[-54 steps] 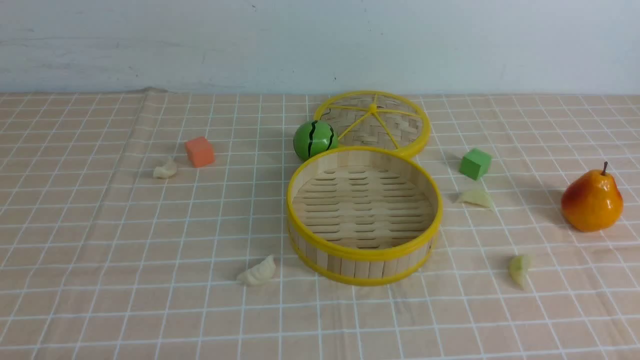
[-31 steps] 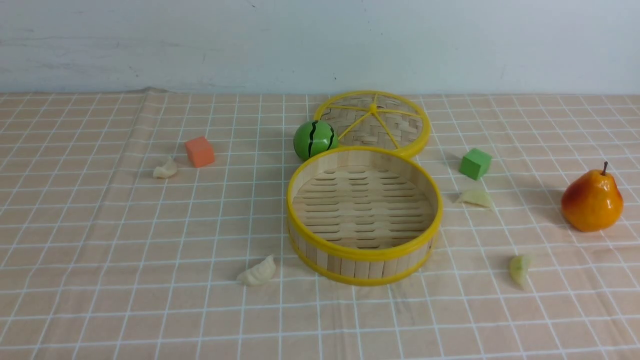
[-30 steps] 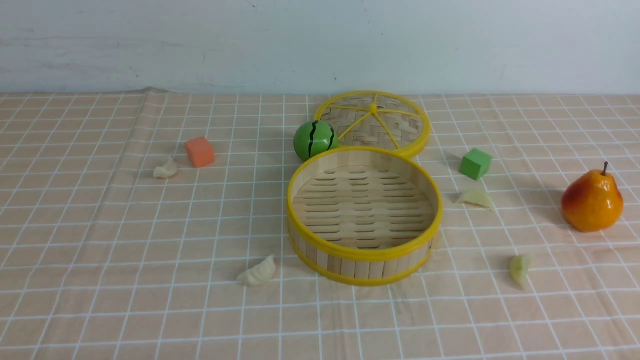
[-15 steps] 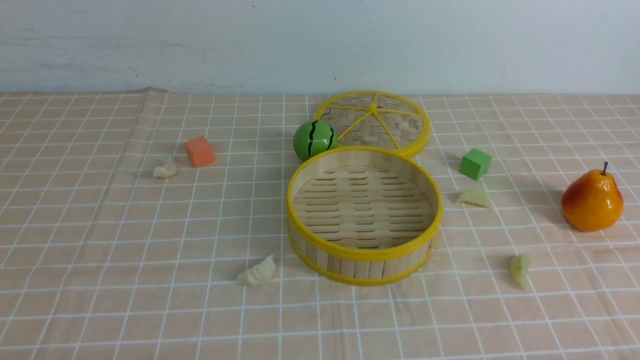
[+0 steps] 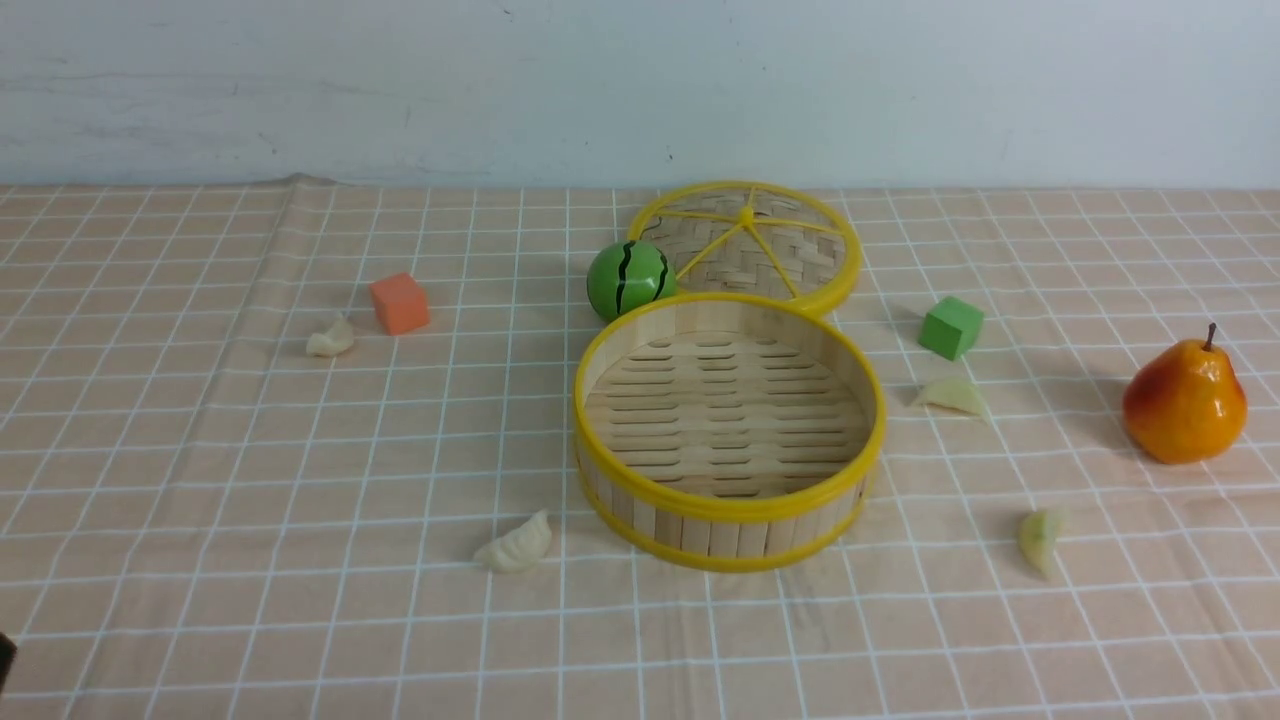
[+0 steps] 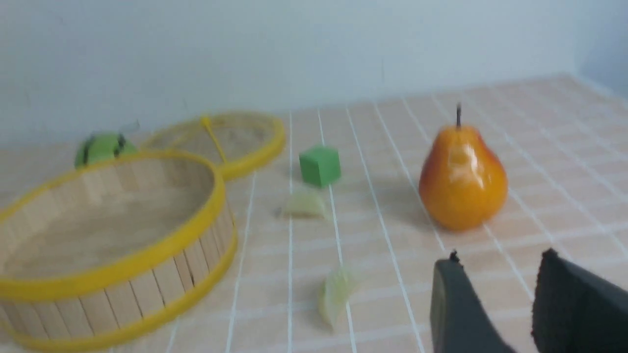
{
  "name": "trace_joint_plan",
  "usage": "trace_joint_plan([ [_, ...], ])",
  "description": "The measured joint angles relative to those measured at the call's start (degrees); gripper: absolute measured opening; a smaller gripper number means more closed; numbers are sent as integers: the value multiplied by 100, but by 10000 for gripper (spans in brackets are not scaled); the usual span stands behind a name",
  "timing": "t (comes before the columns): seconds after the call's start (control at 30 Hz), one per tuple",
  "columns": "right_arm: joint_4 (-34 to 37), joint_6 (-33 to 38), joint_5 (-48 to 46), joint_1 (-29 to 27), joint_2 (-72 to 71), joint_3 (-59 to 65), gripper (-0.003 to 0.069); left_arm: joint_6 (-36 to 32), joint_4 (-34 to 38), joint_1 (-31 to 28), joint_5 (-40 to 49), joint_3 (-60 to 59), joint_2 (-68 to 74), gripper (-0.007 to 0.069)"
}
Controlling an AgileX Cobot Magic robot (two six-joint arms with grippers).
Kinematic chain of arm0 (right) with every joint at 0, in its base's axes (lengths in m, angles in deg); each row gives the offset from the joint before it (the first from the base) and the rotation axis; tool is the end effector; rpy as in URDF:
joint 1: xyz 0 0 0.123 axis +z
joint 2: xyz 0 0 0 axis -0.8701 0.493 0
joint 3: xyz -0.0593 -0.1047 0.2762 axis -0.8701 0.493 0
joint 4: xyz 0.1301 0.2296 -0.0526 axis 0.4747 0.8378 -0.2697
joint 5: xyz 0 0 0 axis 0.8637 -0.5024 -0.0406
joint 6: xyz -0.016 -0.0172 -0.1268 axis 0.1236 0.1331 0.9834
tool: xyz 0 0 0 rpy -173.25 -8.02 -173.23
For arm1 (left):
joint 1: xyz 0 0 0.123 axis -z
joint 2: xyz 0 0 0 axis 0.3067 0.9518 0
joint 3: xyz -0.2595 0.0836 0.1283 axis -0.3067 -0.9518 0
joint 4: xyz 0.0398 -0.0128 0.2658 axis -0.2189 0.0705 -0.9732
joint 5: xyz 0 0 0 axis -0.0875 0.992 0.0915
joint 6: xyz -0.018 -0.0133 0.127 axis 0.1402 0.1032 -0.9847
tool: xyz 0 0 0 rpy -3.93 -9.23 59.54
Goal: Put the dumplings into the steamer on the table with the brown tablecloth.
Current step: 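Reach for and grasp a dumpling on the table with the left gripper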
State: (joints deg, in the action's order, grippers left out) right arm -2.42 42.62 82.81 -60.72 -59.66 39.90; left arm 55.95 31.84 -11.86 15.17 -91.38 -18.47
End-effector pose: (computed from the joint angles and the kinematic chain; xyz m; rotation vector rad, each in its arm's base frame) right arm 0.0958 -0.0004 0.2037 0.1388 1.5247 0.1377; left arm 0.0940 -0.0080 0.2173 -0.0576 1.4099 -0.2172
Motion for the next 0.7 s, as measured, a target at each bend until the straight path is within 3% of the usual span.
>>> trace_joint_plan([
  [0.27,-61,-70,1594,0,0,0,240,246,52,0,-811,0,0,237],
  [0.37,-61,-515,2233,0,0,0,240,1392,223,0,-1384,0,0,237],
  [0.53,-61,-1116,2358,0,73,-63,219,3089,248,0,-2036,110,0,218],
  [0.7,-189,-948,2372,0,551,-695,111,3288,-396,0,-1679,1246,401,75],
])
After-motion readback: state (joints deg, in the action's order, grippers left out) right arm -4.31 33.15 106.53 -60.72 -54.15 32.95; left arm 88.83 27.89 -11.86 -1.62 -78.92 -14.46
